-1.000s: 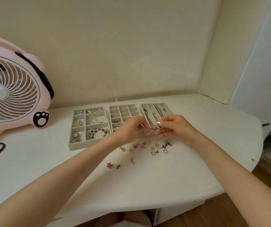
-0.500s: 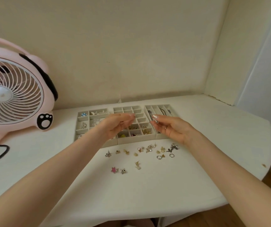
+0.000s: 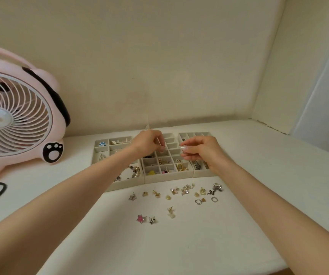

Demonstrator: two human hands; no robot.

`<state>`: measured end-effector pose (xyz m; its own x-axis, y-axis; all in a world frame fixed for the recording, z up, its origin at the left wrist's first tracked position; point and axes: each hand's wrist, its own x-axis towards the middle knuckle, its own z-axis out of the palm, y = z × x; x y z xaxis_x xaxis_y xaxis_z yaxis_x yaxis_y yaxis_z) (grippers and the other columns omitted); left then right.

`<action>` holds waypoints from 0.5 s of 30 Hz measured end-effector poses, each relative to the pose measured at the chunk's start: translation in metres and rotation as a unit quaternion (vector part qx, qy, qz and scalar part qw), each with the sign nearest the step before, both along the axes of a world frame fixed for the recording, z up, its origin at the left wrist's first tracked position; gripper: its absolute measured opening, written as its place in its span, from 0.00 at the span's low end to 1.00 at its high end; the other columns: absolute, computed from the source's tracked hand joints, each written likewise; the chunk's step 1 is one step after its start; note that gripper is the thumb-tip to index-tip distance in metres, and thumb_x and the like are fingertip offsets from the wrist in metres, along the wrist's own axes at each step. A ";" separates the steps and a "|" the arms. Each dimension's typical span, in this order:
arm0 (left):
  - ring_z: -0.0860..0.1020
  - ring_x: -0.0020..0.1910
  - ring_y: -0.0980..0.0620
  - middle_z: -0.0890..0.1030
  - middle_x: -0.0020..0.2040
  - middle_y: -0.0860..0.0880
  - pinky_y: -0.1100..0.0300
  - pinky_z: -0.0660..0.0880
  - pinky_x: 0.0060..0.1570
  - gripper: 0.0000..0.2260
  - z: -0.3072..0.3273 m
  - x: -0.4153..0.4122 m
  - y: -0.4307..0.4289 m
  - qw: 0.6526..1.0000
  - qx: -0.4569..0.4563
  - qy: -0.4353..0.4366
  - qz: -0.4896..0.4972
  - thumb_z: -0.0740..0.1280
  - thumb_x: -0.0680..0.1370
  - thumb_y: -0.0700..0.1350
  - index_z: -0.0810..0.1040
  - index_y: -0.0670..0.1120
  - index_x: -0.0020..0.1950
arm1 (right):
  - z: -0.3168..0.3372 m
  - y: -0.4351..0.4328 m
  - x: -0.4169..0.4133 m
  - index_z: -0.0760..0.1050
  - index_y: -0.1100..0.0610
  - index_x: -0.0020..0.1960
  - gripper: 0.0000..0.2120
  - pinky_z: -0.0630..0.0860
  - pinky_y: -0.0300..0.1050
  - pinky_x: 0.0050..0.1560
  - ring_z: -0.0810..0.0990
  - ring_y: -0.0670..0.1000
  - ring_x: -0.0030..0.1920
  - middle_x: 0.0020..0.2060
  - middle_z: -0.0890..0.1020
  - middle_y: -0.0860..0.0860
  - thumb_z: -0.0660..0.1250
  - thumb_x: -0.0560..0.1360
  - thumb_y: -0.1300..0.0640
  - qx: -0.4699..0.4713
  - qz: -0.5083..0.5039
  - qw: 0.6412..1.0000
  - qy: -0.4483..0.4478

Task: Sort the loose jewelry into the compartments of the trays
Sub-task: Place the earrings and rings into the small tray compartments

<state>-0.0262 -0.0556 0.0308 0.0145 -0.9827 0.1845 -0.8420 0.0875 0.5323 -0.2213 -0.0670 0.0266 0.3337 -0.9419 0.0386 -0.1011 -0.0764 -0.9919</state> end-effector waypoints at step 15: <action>0.78 0.52 0.49 0.82 0.49 0.51 0.55 0.74 0.51 0.03 -0.022 -0.003 -0.006 0.986 -0.039 -0.163 0.027 0.68 0.75 0.46 0.79 0.51 0.48 | 0.002 -0.032 0.060 0.83 0.55 0.37 0.06 0.75 0.46 0.58 0.80 0.50 0.51 0.43 0.84 0.52 0.76 0.67 0.65 -0.141 -0.057 0.959 0.241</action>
<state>-0.0290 -0.0619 0.0089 -0.0051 -0.9648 0.2630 -0.9716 0.0670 0.2270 -0.1618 -0.0990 0.0287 0.2721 -0.9482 0.1636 -0.5660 -0.2953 -0.7697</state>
